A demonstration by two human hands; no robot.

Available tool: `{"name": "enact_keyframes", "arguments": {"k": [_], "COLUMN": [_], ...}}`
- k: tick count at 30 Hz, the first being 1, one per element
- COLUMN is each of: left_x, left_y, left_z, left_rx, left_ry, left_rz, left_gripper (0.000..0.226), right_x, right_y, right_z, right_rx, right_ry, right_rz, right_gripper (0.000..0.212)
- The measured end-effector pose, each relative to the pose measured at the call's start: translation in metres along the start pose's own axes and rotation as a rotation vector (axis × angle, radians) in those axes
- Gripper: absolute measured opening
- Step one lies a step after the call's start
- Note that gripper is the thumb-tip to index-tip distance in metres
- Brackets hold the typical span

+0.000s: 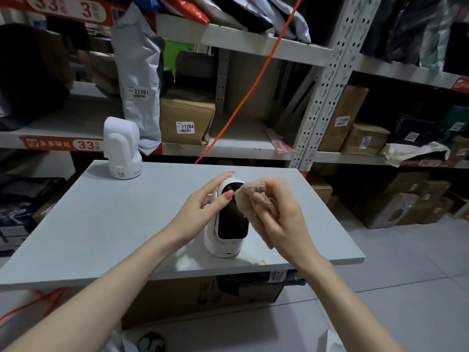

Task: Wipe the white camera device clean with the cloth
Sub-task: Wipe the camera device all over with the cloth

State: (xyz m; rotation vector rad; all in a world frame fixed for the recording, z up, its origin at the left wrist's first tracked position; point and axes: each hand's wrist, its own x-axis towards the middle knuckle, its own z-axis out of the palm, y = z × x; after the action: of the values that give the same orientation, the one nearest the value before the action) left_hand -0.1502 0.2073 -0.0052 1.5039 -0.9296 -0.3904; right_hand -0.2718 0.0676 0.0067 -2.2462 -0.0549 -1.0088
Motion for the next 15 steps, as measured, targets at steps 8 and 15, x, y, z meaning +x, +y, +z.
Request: {"name": "enact_keyframes", "arguments": {"k": [8, 15], "left_x": [0.001, 0.002], "left_y": [-0.005, -0.006], "left_z": [0.001, 0.006], "left_rx": [-0.078, -0.087], "left_ry": [0.032, 0.073], "left_rz": [0.024, 0.045], "left_gripper": [0.037, 0.039], "right_x": [0.0, -0.007], "right_y": [0.015, 0.02], "right_z": [0.011, 0.021], "right_rx": [-0.356, -0.488], "right_ry": [0.225, 0.271], "right_rz": [-0.321, -0.44], "right_gripper": [0.017, 0.015]}}
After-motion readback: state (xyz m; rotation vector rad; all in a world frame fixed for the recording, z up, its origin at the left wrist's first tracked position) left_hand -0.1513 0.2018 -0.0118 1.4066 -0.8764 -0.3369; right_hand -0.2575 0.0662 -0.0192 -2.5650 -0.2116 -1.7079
